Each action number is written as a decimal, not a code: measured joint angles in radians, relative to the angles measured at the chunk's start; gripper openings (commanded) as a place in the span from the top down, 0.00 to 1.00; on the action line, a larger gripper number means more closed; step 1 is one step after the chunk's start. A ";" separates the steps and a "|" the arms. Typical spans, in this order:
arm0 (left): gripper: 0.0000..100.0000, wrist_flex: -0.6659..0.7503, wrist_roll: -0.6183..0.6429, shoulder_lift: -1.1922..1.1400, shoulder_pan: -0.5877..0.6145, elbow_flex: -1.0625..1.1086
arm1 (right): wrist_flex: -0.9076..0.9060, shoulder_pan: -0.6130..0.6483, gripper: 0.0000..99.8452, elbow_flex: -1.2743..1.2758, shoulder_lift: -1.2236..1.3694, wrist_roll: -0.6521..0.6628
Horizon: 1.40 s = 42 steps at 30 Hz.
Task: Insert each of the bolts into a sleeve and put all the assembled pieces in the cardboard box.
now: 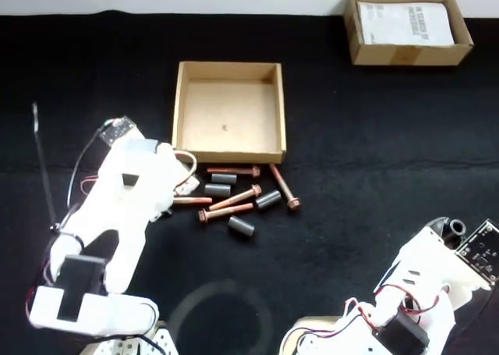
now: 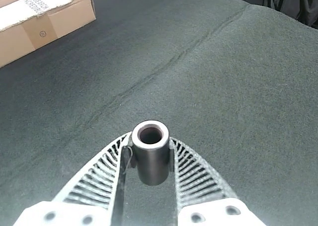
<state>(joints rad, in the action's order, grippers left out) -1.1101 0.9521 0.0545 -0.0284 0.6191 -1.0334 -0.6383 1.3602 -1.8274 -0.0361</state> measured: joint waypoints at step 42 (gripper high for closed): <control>0.99 -0.127 -0.192 -0.204 0.086 -0.282 | 0.020 0.058 0.99 0.080 0.000 0.000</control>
<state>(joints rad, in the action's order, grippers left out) -1.2375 0.7603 -0.1496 0.0575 0.3368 -1.0134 -0.5800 1.4400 -1.8274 -0.0361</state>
